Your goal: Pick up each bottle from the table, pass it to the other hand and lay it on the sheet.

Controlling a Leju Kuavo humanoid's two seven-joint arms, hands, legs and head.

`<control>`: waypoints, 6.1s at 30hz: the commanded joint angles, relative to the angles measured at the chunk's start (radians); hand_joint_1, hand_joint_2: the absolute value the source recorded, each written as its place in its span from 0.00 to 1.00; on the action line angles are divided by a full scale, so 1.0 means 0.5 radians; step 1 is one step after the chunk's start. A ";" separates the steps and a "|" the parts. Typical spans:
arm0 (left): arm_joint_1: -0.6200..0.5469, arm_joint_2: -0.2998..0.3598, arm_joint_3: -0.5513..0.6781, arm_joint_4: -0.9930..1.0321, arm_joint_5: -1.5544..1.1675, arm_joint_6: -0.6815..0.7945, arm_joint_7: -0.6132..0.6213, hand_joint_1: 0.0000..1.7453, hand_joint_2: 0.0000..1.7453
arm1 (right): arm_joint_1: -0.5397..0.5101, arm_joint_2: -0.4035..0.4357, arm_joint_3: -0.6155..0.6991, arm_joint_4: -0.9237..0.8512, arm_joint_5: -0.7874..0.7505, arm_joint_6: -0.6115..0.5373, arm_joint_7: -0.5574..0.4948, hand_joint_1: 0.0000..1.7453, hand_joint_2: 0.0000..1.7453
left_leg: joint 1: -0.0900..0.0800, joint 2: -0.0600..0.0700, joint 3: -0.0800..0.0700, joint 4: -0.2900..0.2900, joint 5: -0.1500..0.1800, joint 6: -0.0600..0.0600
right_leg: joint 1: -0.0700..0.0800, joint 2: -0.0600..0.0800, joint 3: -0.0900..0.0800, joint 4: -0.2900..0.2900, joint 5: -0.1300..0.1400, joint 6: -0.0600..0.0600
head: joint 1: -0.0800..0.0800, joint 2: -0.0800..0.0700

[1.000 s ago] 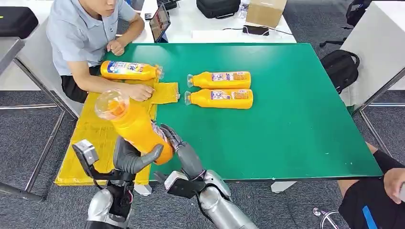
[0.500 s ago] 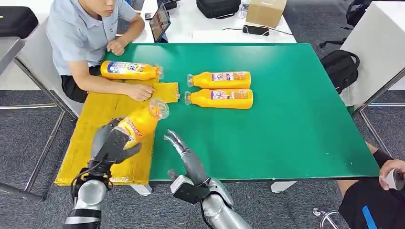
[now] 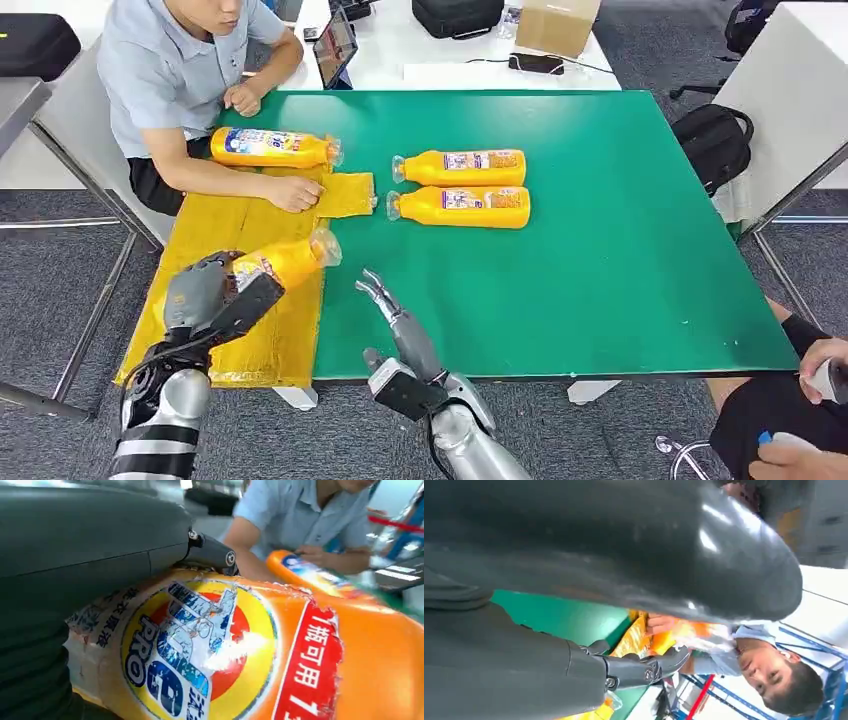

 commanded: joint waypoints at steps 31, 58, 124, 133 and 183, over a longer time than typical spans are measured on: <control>-0.082 0.514 -0.373 0.748 1.008 -0.695 -0.604 0.00 1.00 | -0.095 -0.007 0.360 0.177 -0.270 0.128 -0.067 0.00 0.00 | 0.000 -0.014 0.033 -0.006 0.007 -0.002 | 0.001 -0.021 0.038 -0.002 -0.002 -0.009 | 0.001 0.000; 0.550 -0.321 -0.062 -0.680 2.830 0.650 -1.120 0.00 1.00 | 0.507 -0.516 -0.102 -0.676 1.048 -1.054 0.243 0.00 1.00 | -0.002 -0.018 0.010 -0.007 0.004 0.005 | 0.000 -0.026 0.020 -0.012 -0.001 0.000 | -0.001 0.000; 0.437 -0.315 -0.216 -0.458 2.691 0.344 -0.959 0.00 1.00 | -0.600 -0.735 -0.447 1.074 1.602 -0.222 1.085 0.99 1.00 | -0.002 -0.006 0.037 -0.006 0.000 0.008 | 0.000 -0.012 0.019 -0.015 0.005 -0.003 | -0.001 0.000; 0.409 -0.313 -0.202 -0.436 2.708 0.332 -0.977 0.00 1.00 | -0.590 -0.754 -0.472 1.099 1.526 -0.133 0.959 1.00 1.00 | -0.003 -0.008 0.042 -0.005 0.002 0.009 | 0.000 -0.012 0.033 -0.014 0.005 -0.002 | -0.001 0.000; 0.472 -0.161 -0.845 -0.053 2.271 -0.194 -0.820 0.00 1.00 | -0.101 -0.374 -0.173 -0.065 -0.035 -0.030 -0.067 1.00 1.00 | -0.002 0.000 0.010 -0.003 -0.003 0.010 | 0.001 -0.004 0.016 -0.011 0.002 -0.002 | -0.001 0.000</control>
